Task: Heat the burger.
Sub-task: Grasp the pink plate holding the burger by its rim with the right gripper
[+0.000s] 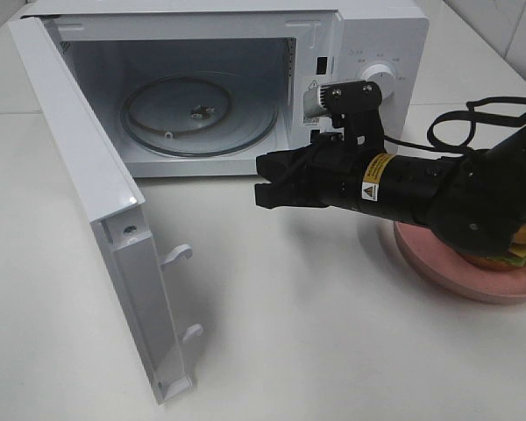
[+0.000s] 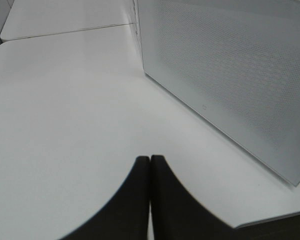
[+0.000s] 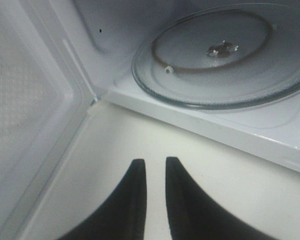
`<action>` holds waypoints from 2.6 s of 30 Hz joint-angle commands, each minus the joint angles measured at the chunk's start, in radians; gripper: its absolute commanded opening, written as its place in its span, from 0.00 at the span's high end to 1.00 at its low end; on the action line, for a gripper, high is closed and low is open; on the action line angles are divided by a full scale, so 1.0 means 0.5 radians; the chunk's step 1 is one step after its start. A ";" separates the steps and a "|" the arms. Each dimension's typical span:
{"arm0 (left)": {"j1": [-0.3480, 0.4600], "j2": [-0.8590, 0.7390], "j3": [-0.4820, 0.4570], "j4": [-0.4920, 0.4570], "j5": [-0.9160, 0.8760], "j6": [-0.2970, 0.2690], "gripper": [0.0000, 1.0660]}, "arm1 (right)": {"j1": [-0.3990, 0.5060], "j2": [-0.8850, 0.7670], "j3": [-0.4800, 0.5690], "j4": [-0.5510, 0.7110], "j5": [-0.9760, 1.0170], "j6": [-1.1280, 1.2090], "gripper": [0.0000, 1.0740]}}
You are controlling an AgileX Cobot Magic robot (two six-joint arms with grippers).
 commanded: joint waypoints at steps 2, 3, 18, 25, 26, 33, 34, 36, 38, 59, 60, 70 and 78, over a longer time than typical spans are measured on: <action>0.010 -0.042 0.002 -0.008 -0.026 -0.004 1.00 | -0.004 -0.162 -0.004 -0.076 0.286 -0.174 0.84; 0.010 -0.042 0.002 -0.008 -0.026 -0.004 1.00 | -0.004 -0.240 -0.004 -0.096 0.500 -0.188 0.84; 0.010 -0.042 0.002 -0.008 -0.026 -0.004 1.00 | -0.002 -0.508 -0.006 -0.040 1.776 -0.154 0.83; 0.010 -0.042 0.002 -0.008 -0.026 -0.004 1.00 | -0.002 -0.508 -0.078 0.282 2.134 -0.192 0.83; 0.010 -0.042 0.002 -0.008 -0.026 -0.004 1.00 | -0.002 -0.508 -0.142 0.422 2.286 -0.282 0.83; 0.010 -0.042 0.002 -0.008 -0.026 -0.004 1.00 | -0.002 -0.506 -0.390 1.066 2.842 -0.864 0.82; 0.010 -0.042 0.002 -0.008 -0.026 -0.004 1.00 | -0.002 -0.506 -0.408 1.100 2.868 -0.892 0.82; 0.010 -0.042 0.002 -0.008 -0.026 -0.004 1.00 | -0.002 -0.506 -0.428 1.126 2.888 -0.906 0.81; 0.010 -0.042 0.002 -0.008 -0.026 -0.004 1.00 | -0.002 -0.506 -0.430 1.122 2.882 -0.904 0.78; 0.010 -0.042 0.002 -0.004 -0.026 -0.004 1.00 | -0.006 -0.332 -0.482 0.746 2.818 -0.564 0.30; 0.010 -0.042 0.002 -0.004 -0.026 -0.004 1.00 | -0.006 -0.294 -0.496 0.690 2.832 -0.526 0.30; 0.010 -0.042 0.002 -0.004 -0.026 -0.004 1.00 | -0.006 -0.086 -0.518 0.396 2.822 -0.288 0.30; 0.010 -0.042 0.002 -0.004 -0.026 -0.004 1.00 | -0.006 0.058 -0.518 0.282 2.792 -0.236 0.30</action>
